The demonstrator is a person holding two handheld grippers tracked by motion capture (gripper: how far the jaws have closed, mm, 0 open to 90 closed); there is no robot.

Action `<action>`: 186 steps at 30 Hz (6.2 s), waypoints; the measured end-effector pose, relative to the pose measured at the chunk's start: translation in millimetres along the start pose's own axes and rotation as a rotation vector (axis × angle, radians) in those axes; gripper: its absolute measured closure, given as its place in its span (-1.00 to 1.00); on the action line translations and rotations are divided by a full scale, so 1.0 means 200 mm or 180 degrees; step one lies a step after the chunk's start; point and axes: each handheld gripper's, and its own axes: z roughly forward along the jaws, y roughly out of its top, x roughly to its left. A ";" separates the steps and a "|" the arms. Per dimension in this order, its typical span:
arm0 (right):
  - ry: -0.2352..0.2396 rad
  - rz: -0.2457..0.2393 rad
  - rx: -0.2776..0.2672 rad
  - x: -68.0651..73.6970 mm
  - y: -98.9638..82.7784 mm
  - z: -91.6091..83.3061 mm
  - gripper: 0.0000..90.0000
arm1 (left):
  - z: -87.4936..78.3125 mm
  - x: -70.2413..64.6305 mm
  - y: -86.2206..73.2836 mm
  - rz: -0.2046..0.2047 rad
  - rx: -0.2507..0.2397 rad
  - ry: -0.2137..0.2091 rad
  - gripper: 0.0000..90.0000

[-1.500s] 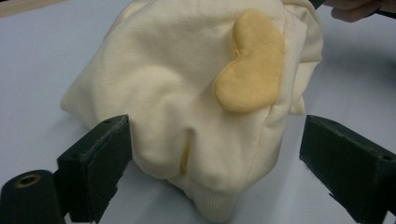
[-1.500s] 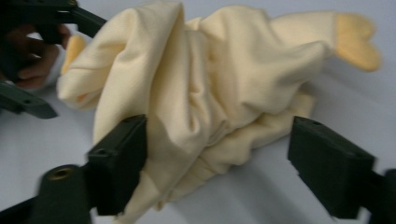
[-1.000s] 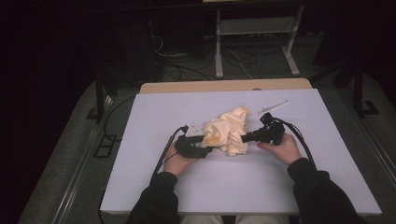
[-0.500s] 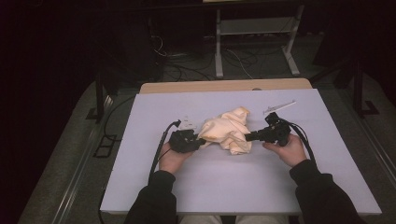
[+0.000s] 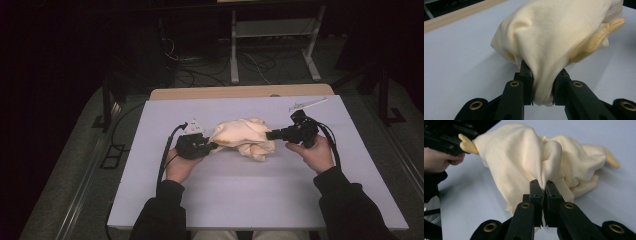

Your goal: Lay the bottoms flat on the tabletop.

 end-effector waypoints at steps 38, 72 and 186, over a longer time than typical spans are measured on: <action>0.0060 -0.0294 -0.0554 0.20 0.15 -0.29 0.93 | -0.37 -0.05 0.24 0.0173 -0.0811 -0.0010 0.65; 0.0160 -0.0246 -0.0459 0.13 0.07 -0.17 0.14 | -0.17 -0.10 0.26 0.0129 -0.0456 -0.0321 0.65; -0.0684 0.0627 -0.0148 -0.37 -0.19 -0.22 0.87 | 0.49 -0.12 0.75 0.0115 -0.0354 -0.0183 -0.58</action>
